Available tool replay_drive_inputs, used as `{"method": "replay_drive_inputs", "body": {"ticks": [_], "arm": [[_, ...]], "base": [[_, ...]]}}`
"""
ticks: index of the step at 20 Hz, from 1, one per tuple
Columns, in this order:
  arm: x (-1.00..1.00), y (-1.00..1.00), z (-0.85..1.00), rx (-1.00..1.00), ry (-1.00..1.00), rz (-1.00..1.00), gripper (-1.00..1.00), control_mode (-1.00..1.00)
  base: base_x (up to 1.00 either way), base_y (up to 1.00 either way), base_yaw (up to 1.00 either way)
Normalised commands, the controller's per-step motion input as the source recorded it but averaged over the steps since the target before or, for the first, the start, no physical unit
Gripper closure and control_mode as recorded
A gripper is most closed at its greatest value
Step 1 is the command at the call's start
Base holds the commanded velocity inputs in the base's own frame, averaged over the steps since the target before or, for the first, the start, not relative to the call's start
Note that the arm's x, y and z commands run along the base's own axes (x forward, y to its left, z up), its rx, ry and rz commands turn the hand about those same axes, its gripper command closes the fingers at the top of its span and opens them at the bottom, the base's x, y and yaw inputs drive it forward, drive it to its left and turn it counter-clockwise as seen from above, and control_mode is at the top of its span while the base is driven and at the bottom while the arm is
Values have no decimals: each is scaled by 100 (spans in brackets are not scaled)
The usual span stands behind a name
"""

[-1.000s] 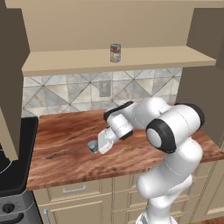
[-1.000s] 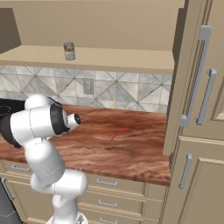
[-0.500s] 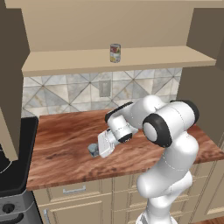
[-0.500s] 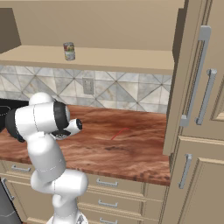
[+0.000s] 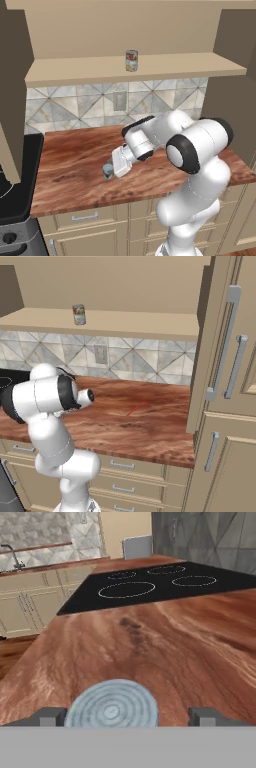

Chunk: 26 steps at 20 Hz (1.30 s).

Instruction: Restock the canned food cabinet by taking the new fresh canned food from the counter and placing it in the cabinet. Then, take the old canned food from the cabinet and place it on the counter.

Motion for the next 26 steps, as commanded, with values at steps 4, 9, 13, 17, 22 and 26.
{"method": "replay_drive_inputs", "body": {"ticks": [4, 9, 13, 17, 22, 26], "arm": [[-27, -2, 54, 1, 0, 0, -100, -100], [-80, -4, 92, 0, -4, -1, -100, -100], [-100, -9, 100, 0, -7, -5, -100, -100], [-100, -14, 99, 0, -6, -7, -100, -100], [-100, -15, 81, 0, 0, -5, -100, -100], [-100, -20, 74, 0, 0, -5, -100, -100]], "base": [[0, 0, 0], [0, 0, 0], [0, 0, 0], [0, 0, 0], [0, 0, 0], [0, 0, 0]]}}
